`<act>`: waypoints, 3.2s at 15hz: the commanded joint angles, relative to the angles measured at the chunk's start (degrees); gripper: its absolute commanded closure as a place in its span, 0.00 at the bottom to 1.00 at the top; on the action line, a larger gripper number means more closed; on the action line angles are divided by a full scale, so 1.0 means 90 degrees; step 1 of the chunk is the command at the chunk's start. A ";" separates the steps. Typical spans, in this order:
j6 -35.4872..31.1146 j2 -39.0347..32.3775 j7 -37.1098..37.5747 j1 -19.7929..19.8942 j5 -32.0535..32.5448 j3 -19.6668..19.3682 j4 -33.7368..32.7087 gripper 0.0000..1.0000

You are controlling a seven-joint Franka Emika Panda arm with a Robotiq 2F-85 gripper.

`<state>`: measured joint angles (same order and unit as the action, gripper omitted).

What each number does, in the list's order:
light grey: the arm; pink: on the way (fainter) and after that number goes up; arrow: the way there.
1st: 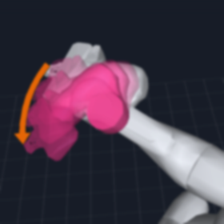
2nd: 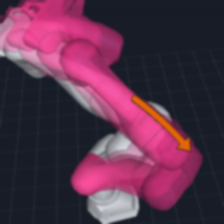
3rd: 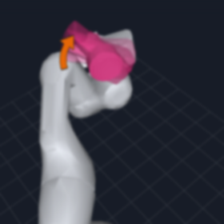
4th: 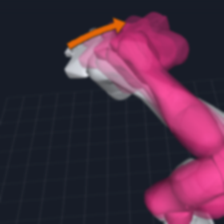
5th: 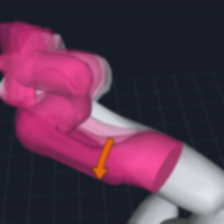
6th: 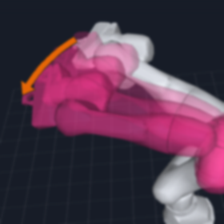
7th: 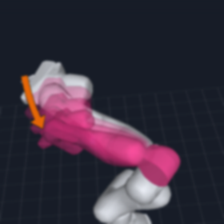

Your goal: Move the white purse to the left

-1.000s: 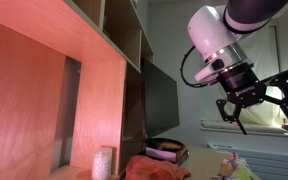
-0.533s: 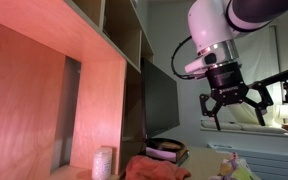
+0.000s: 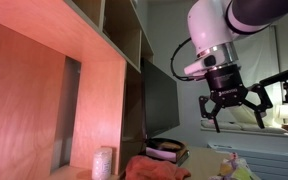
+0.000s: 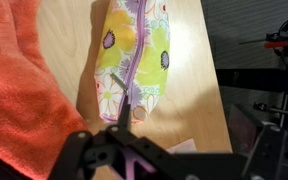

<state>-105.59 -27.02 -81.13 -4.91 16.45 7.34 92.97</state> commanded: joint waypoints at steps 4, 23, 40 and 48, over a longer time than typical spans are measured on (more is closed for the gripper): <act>0.0280 -0.0522 -0.0020 -0.0025 -0.0010 -0.0024 -0.0475 0.00; 0.0305 -0.2009 -0.0412 0.0150 0.0035 -0.0144 -0.1727 0.00; 0.0768 -0.2567 -0.0536 0.0053 0.0152 -0.0200 -0.2470 0.00; 0.0780 -0.2745 -0.0588 0.0031 0.0210 -0.0234 -0.2646 0.29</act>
<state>-100.59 -50.84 -85.51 -3.63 17.52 6.19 71.61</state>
